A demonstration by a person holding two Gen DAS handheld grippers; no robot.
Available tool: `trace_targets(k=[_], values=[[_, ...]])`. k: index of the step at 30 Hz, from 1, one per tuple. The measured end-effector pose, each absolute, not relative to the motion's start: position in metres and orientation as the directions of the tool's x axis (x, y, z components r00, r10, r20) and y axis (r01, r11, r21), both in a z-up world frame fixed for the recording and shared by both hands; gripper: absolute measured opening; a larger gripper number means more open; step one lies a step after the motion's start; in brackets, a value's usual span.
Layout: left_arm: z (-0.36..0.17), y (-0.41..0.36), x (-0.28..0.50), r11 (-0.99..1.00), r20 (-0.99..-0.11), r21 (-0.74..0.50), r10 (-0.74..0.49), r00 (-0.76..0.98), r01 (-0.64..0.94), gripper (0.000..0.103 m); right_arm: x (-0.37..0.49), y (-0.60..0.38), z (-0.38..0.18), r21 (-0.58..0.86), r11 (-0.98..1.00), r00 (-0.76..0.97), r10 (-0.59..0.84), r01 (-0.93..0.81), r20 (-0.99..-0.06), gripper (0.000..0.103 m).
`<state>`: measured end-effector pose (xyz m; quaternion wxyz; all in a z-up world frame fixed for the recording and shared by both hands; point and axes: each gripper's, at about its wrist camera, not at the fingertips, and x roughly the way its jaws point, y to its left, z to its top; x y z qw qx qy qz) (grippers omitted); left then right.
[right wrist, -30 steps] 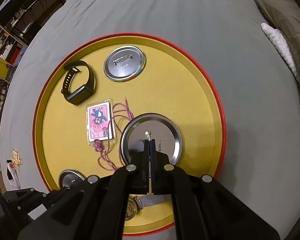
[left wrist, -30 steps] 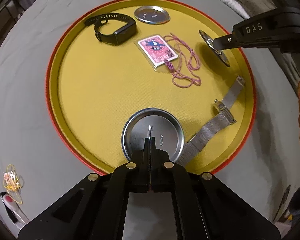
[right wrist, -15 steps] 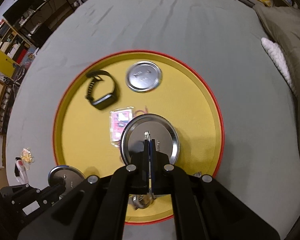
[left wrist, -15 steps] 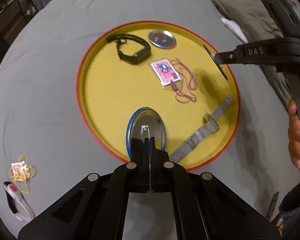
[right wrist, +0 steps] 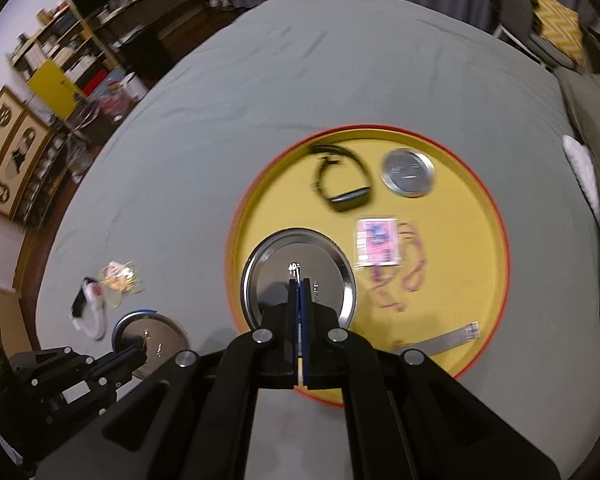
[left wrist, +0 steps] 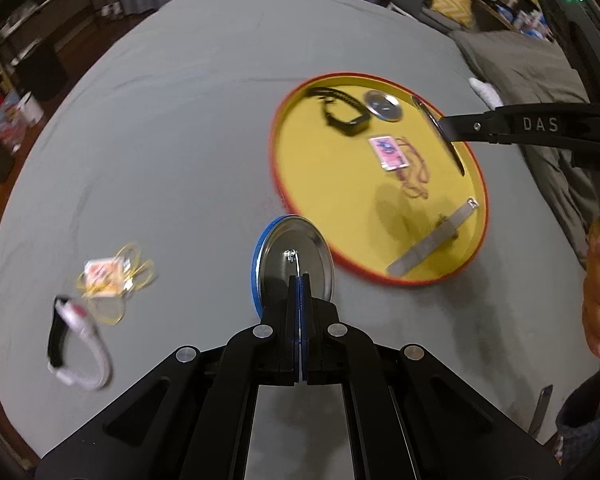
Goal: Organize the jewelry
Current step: 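Lift both held silver badges off the tray and carry them onto the bed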
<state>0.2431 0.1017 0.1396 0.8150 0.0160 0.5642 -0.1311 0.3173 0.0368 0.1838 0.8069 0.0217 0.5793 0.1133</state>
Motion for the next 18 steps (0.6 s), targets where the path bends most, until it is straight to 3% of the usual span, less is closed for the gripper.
trace_targets(k=[18], values=[[0.109, 0.269, 0.149, 0.992, -0.934, -0.128, -0.121, 0.337, 0.001, 0.0, 0.243, 0.224, 0.134, 0.161, 0.916, 0.179, 0.239, -0.367, -0.954, 0.001]])
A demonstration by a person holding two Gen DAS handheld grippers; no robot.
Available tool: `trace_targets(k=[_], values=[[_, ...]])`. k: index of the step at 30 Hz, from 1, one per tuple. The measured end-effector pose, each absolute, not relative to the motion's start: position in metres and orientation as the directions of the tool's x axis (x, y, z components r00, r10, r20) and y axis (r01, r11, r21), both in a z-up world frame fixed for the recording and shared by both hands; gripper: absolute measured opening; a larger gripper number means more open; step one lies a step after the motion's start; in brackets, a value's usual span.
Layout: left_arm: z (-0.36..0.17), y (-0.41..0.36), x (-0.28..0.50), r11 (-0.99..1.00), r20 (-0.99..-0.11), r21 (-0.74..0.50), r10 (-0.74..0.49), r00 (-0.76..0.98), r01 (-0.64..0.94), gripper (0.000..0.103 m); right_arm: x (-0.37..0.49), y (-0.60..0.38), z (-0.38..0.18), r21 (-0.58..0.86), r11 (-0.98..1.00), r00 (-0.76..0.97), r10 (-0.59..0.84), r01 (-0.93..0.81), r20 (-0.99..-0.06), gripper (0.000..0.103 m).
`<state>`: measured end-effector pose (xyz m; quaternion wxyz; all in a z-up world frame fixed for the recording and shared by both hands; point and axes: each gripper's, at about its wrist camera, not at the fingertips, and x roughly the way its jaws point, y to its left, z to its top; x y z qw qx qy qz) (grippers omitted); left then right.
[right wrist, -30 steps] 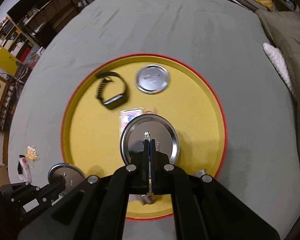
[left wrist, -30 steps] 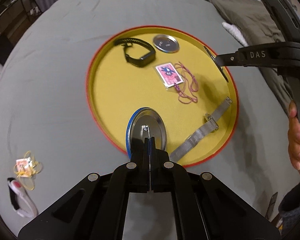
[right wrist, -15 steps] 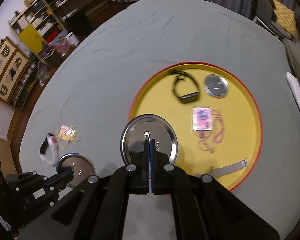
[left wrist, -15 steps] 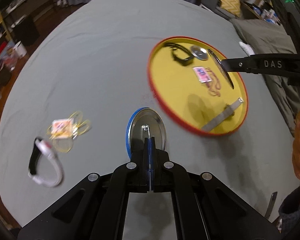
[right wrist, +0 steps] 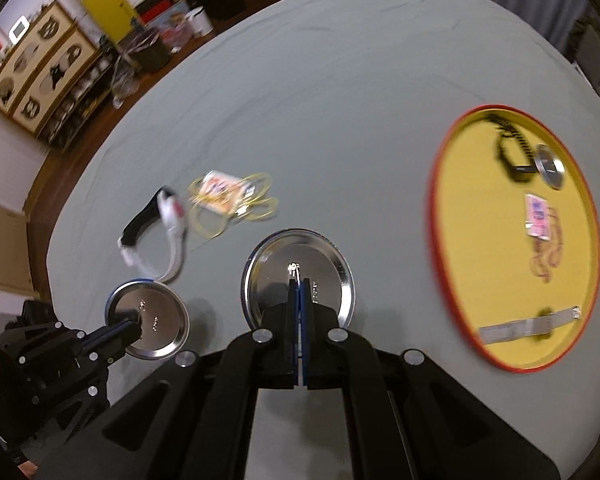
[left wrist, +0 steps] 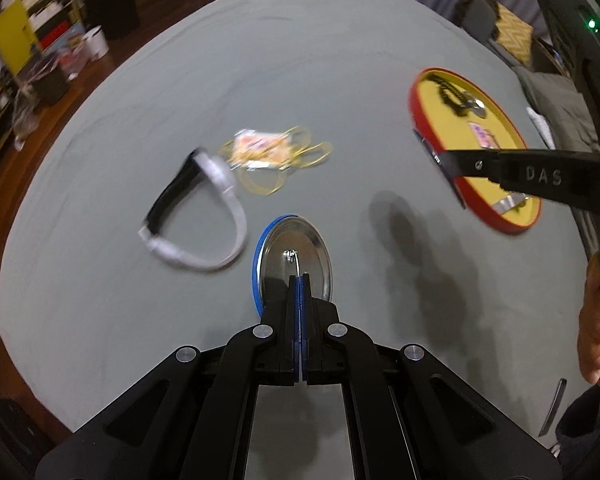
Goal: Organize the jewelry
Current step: 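Lift both held silver badges off the tray and carry them onto the bed, then open both tools to release the silver badges on the bed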
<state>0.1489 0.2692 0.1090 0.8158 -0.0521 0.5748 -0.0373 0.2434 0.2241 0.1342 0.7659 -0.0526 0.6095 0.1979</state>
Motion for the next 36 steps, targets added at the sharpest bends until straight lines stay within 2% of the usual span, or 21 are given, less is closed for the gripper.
trace_targets(k=[15, 23, 24, 25, 26, 28, 32, 34, 35, 36], values=[[0.046, 0.355, 0.094, 0.982, -0.956, -0.146, -0.109, 0.274, -0.119, 0.0, 0.205, 0.318, 0.055, 0.172, 0.877, 0.033, 0.209, -0.449, -0.977, 0.002], [0.04, 0.355, 0.09, 0.98, -0.947, -0.165, -0.128, 0.295, -0.106, 0.002, 0.205, 0.309, 0.054, 0.249, 0.875, 0.018, 0.282, -0.414, -0.959, 0.002], [0.043, 0.353, 0.09, 0.982, -0.944, -0.16, -0.123, 0.305, -0.098, 0.005, 0.206, 0.306, 0.056, 0.258, 0.876, 0.018, 0.29, -0.408, -0.957, 0.001], [0.045, 0.354, 0.089, 0.984, -0.942, -0.154, -0.118, 0.315, -0.092, 0.019, 0.206, 0.303, 0.059, 0.255, 0.877, 0.025, 0.29, -0.408, -0.957, 0.001], [0.049, 0.351, 0.089, 0.985, -0.937, -0.149, -0.113, 0.33, -0.085, 0.044, 0.206, 0.294, 0.062, 0.252, 0.876, 0.03, 0.289, -0.411, -0.957, 0.001], [0.058, 0.346, 0.09, 0.988, -0.926, -0.139, -0.105, 0.361, -0.07, 0.072, 0.205, 0.289, 0.067, 0.254, 0.874, 0.035, 0.294, -0.415, -0.955, 0.001], [0.08, 0.333, 0.091, 0.985, -0.897, -0.168, -0.137, 0.42, -0.037, 0.088, 0.201, 0.275, 0.088, 0.254, 0.868, 0.058, 0.307, -0.427, -0.95, 0.003], [0.09, 0.327, 0.094, 0.982, -0.885, -0.188, -0.156, 0.439, -0.031, 0.094, 0.199, 0.272, 0.097, 0.252, 0.864, 0.064, 0.309, -0.435, -0.949, 0.029], [0.096, 0.323, 0.096, 0.977, -0.876, -0.21, -0.175, 0.449, -0.03, 0.096, 0.197, 0.268, 0.106, 0.249, 0.862, 0.08, 0.315, -0.442, -0.946, 0.063], [0.099, 0.321, 0.098, 0.972, -0.87, -0.232, -0.193, 0.454, -0.031, 0.097, 0.195, 0.264, 0.115, 0.255, 0.857, 0.1, 0.332, -0.447, -0.938, 0.089]])
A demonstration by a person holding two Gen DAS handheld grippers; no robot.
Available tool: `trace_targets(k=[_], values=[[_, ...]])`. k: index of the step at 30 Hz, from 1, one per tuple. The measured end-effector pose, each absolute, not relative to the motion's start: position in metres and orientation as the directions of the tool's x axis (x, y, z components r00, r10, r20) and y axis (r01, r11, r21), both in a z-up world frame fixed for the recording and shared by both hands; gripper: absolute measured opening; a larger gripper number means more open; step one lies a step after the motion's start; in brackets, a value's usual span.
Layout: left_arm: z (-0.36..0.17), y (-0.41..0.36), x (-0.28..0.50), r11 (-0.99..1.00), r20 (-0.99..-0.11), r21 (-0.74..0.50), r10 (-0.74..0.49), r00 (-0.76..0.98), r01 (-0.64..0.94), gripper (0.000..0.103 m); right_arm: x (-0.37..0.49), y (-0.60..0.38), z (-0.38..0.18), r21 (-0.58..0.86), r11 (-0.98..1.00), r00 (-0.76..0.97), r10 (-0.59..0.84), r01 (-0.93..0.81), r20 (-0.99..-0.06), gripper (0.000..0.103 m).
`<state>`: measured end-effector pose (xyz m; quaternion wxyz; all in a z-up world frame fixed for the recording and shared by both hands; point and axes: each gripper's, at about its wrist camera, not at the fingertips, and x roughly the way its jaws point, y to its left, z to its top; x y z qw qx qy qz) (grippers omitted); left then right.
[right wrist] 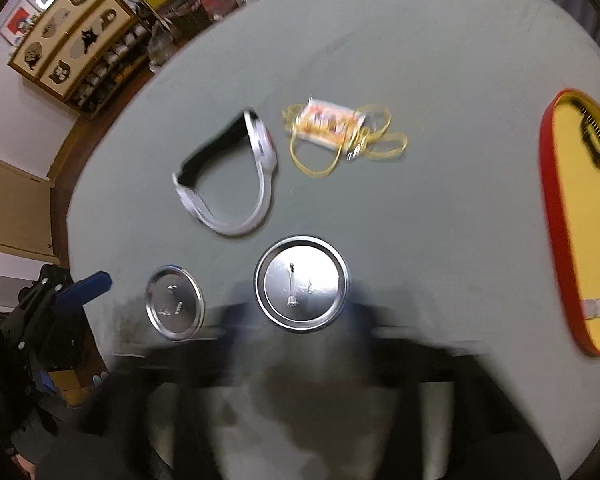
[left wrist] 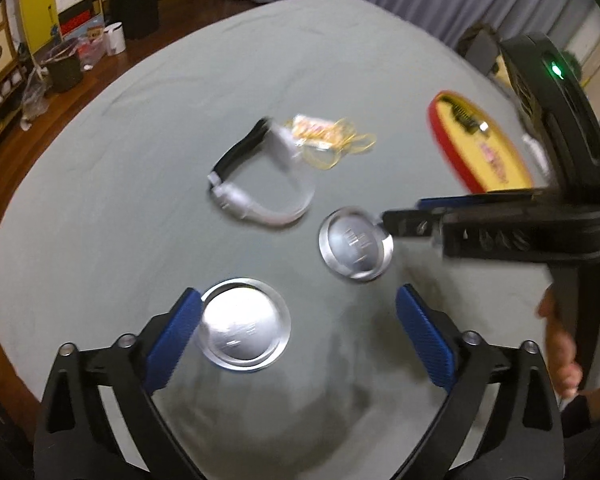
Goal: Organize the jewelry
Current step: 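Open both tools to release the silver badges on the bed, then move the right tool over the large badge while the left moves over the mesh watch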
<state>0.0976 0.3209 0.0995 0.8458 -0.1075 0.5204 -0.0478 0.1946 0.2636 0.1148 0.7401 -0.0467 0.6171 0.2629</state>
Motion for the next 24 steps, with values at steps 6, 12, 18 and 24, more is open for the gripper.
trace_targets(k=[6, 12, 18, 24], values=[[0.118, 0.302, 0.106, 0.936, -0.837, -0.344, -0.272, 0.474, -0.07, 0.098, 0.192, 0.229, 0.156, 0.294, 0.848, 0.15, 0.392, -0.441, -0.907, 0.091], [0.131, 0.273, 0.121, 0.932, -0.833, -0.355, -0.282, 0.476, -0.069, 0.098, 0.203, 0.176, 0.18, 0.226, 0.889, 0.232, 0.336, -0.398, -0.913, 0.091], [0.131, 0.218, 0.144, 0.936, -0.838, -0.351, -0.312, 0.447, -0.005, 0.098, 0.236, 0.107, 0.186, 0.232, 0.926, 0.273, 0.315, -0.297, -0.909, 0.091], [0.117, 0.157, 0.182, 0.939, -0.857, -0.339, -0.333, 0.393, 0.055, 0.098, 0.269, 0.015, 0.167, 0.377, 0.917, 0.255, 0.399, -0.133, -0.881, 0.091]])
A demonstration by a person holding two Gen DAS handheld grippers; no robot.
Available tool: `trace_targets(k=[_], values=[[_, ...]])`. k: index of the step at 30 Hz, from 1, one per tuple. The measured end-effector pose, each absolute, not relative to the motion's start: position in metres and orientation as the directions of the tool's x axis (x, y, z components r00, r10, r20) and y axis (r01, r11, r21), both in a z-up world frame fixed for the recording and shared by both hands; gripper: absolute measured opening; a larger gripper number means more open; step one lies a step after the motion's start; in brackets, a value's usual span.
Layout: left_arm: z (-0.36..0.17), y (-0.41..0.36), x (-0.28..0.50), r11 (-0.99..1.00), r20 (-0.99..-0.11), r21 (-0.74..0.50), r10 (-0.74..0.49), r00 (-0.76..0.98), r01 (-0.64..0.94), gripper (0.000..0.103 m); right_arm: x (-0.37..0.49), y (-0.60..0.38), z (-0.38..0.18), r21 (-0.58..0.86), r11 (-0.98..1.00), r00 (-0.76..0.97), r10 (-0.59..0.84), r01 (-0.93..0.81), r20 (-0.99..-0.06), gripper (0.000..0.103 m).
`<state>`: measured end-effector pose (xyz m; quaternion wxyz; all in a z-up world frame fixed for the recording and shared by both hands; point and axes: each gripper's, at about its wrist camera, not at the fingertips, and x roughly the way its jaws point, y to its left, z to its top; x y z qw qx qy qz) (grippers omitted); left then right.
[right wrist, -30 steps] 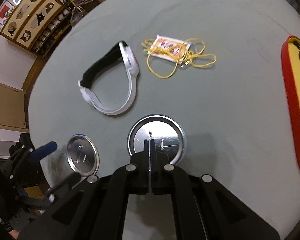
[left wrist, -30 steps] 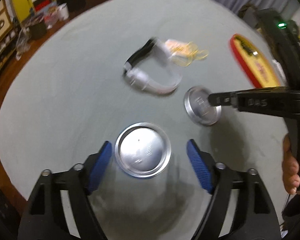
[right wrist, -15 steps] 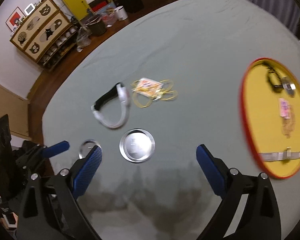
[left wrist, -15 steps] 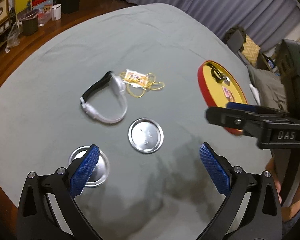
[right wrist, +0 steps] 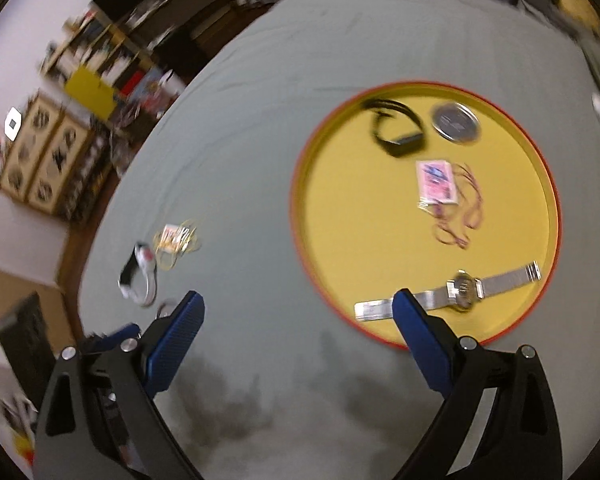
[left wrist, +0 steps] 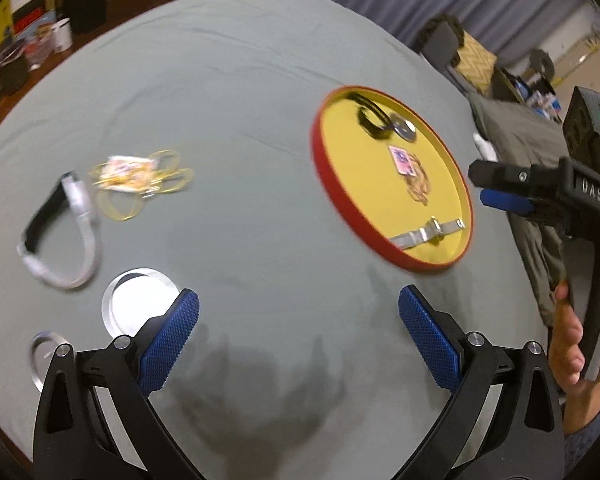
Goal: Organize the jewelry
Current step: 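Move the right tool over the large badge while the left moves over the mesh watch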
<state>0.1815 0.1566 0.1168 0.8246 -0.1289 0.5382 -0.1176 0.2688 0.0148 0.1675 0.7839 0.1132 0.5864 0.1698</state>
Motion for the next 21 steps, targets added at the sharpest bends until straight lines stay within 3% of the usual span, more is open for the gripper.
trace_targets(k=[11, 21], values=[[0.082, 0.042, 0.245, 0.939, -0.887, -0.298, -0.339, 0.315, 0.172, 0.098, 0.344, -0.087, 0.132, 0.384, 0.923, 0.245, 0.369, 0.016, -0.897, 0.091], [0.053, -0.025, 0.282, 0.94, -0.923, -0.209, -0.281, 0.264, 0.27, 0.098, 0.415, -0.104, 0.108, 0.336, 0.939, 0.216, 0.314, 0.076, -0.925, 0.091]])
